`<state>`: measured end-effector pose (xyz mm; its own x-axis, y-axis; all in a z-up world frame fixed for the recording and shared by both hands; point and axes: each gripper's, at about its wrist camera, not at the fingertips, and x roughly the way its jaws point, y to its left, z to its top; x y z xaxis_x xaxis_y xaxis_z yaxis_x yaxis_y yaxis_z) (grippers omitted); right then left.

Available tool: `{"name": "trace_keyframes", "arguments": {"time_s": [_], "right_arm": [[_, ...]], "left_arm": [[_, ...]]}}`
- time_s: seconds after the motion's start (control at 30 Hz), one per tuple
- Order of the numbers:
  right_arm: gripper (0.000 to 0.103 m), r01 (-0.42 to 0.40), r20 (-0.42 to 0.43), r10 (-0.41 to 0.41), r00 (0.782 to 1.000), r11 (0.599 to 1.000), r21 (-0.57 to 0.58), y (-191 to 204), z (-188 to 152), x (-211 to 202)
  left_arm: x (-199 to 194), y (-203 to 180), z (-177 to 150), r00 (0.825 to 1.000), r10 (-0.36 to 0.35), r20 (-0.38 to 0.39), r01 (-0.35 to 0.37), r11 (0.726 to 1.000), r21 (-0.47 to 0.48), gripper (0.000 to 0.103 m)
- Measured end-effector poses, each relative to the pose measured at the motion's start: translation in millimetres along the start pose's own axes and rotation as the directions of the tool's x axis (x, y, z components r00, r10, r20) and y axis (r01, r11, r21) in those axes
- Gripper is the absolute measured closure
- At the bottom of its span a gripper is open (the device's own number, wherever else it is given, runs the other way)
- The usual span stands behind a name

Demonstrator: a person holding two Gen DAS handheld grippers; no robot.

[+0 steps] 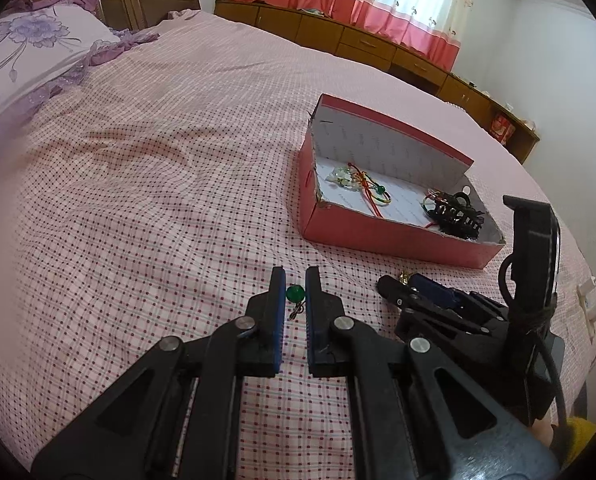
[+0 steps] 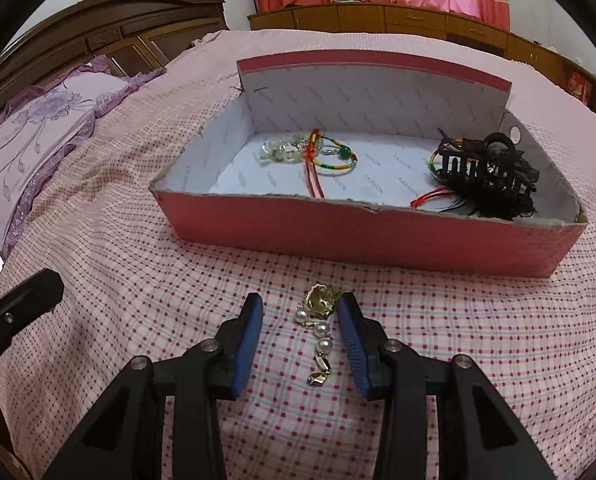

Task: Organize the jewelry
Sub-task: 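Grasp the gold pearl dangle earring with the right tool while the left tool holds its earring, then carry both earrings into the box and open both tools to release them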

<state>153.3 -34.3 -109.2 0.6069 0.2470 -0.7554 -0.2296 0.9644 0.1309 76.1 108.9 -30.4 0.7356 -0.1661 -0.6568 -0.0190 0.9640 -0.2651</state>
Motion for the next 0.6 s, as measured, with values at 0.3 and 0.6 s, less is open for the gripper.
{"name": "trace_keyframes", "arguments": {"time_s": [0.3, 0.6], "right_arm": [[0.092, -0.032, 0.002, 0.031, 1.000, 0.999, 0.031, -9.6, -3.1, -4.7], [0.094, -0.148, 0.071, 0.145, 0.987, 0.988, 0.049, -18.0, -10.5, -40.2]], "left_arm": [[-5.3, -5.2, -0.9, 1.000, -0.001, 0.003, 0.001, 1.000, 0.005, 0.103], [-13.4, -14.5, 0.7, 1.000, 0.003, 0.005, -0.003, 1.000, 0.006, 0.103]]}}
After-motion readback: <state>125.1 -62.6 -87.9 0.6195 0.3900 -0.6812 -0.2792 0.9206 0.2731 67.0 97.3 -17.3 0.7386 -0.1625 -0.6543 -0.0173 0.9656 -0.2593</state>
